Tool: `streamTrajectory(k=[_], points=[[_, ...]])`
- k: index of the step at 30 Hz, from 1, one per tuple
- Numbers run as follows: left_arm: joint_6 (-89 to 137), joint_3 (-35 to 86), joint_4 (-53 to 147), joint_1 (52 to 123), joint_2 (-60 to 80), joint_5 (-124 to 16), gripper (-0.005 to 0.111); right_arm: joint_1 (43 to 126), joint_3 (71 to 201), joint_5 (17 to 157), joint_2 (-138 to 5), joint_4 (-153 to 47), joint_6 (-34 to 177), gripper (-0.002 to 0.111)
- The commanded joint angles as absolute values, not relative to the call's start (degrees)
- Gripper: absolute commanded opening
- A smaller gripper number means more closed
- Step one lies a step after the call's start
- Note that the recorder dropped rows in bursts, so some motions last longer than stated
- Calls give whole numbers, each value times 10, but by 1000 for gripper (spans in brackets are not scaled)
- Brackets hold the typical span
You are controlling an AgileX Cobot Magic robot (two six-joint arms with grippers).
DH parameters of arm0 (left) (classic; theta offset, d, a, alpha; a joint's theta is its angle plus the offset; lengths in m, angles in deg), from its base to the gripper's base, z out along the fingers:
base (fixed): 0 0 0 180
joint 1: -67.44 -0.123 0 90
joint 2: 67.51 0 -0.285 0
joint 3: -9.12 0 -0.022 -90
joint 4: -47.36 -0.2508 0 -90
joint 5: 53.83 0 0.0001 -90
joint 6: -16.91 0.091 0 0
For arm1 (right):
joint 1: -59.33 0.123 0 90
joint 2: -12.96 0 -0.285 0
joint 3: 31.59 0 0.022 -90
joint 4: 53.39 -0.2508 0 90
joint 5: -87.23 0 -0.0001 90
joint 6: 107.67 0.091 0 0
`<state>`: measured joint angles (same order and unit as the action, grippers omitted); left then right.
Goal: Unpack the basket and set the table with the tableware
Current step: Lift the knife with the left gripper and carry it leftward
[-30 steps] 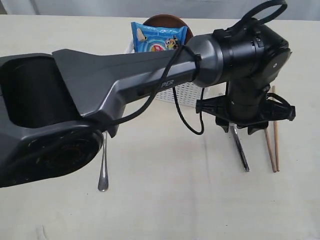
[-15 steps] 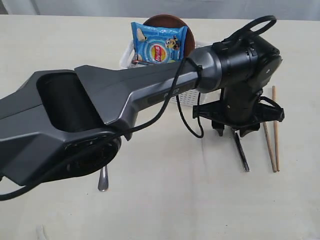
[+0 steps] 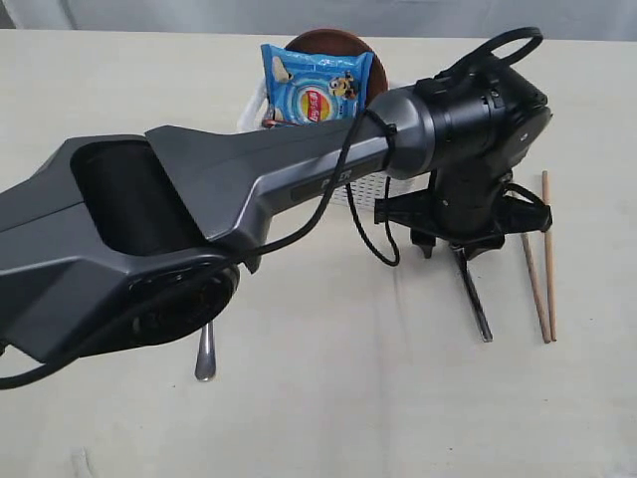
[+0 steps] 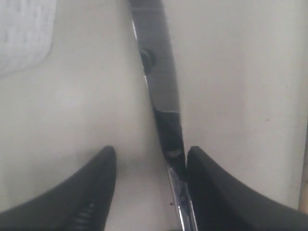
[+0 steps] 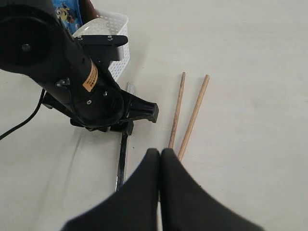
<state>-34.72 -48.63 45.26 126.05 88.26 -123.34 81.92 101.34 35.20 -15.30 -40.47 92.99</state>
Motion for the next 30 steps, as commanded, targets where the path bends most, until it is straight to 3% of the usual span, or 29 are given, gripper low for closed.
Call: streamTrajectory(k=[1, 30], points=[[-346, -488, 448, 1258, 884, -1238, 45, 822, 1011, 359, -150, -402, 931, 0], [-335, -425, 474, 1268, 884, -1238, 40, 822, 1011, 362, -150, -407, 927, 0]])
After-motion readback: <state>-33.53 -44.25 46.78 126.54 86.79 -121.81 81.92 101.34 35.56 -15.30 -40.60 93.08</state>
